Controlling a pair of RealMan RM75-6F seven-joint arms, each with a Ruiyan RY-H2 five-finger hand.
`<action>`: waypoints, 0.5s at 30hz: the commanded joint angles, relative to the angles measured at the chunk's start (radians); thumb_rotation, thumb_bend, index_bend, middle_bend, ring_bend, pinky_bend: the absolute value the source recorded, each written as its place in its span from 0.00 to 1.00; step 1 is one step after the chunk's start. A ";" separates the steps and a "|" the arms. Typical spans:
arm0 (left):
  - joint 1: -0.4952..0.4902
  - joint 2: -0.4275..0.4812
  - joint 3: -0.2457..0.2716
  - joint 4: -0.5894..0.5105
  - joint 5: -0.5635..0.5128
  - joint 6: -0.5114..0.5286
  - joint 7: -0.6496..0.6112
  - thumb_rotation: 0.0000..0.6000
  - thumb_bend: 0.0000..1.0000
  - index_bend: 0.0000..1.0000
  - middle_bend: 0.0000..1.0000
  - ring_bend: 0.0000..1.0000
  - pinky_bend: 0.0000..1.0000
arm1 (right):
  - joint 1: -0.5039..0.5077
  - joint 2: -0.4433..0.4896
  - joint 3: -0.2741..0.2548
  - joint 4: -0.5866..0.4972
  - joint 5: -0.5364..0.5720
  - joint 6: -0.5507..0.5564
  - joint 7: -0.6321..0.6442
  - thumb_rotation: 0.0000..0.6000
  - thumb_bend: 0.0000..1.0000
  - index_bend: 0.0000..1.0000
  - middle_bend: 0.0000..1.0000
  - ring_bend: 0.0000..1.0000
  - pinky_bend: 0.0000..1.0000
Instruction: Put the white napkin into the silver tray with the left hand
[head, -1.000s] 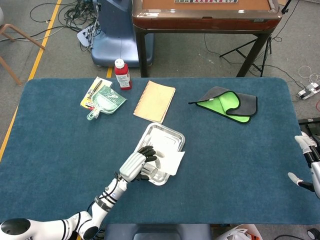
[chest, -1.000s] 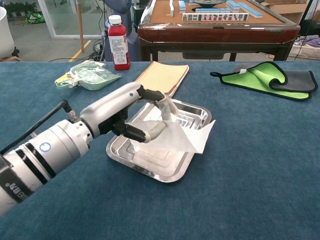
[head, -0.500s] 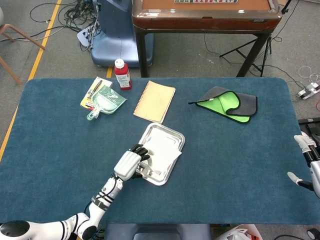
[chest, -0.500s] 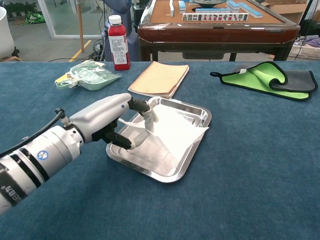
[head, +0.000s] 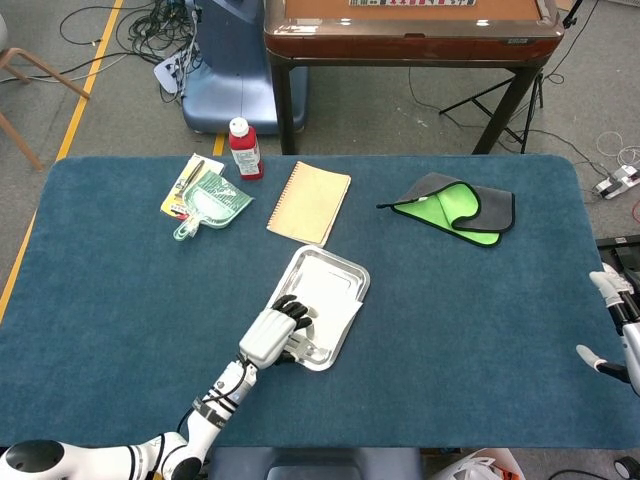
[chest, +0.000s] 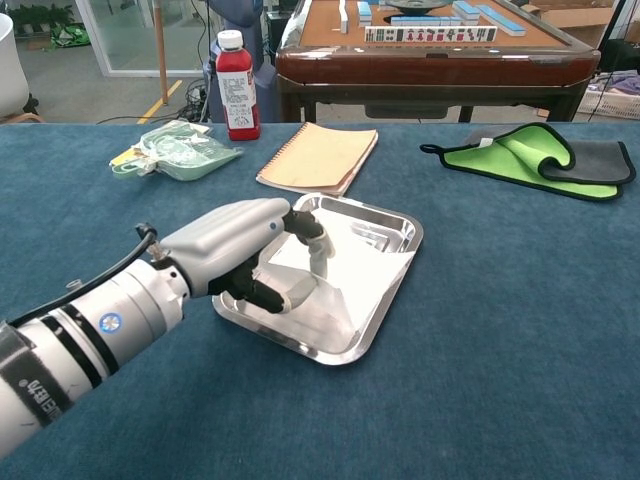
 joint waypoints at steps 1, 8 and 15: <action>0.005 -0.006 -0.025 -0.009 -0.049 0.009 0.078 1.00 0.43 0.57 0.32 0.26 0.14 | 0.000 -0.001 0.000 0.005 0.000 0.000 0.005 1.00 0.03 0.07 0.16 0.00 0.05; 0.027 0.021 -0.032 -0.058 -0.079 0.046 0.154 1.00 0.43 0.58 0.32 0.27 0.15 | 0.009 -0.008 0.002 0.017 -0.004 -0.008 0.018 1.00 0.03 0.07 0.16 0.00 0.05; 0.052 0.065 -0.032 -0.127 -0.099 0.082 0.215 1.00 0.44 0.59 0.32 0.27 0.15 | 0.015 -0.011 0.003 0.027 -0.007 -0.013 0.028 1.00 0.03 0.07 0.16 0.00 0.05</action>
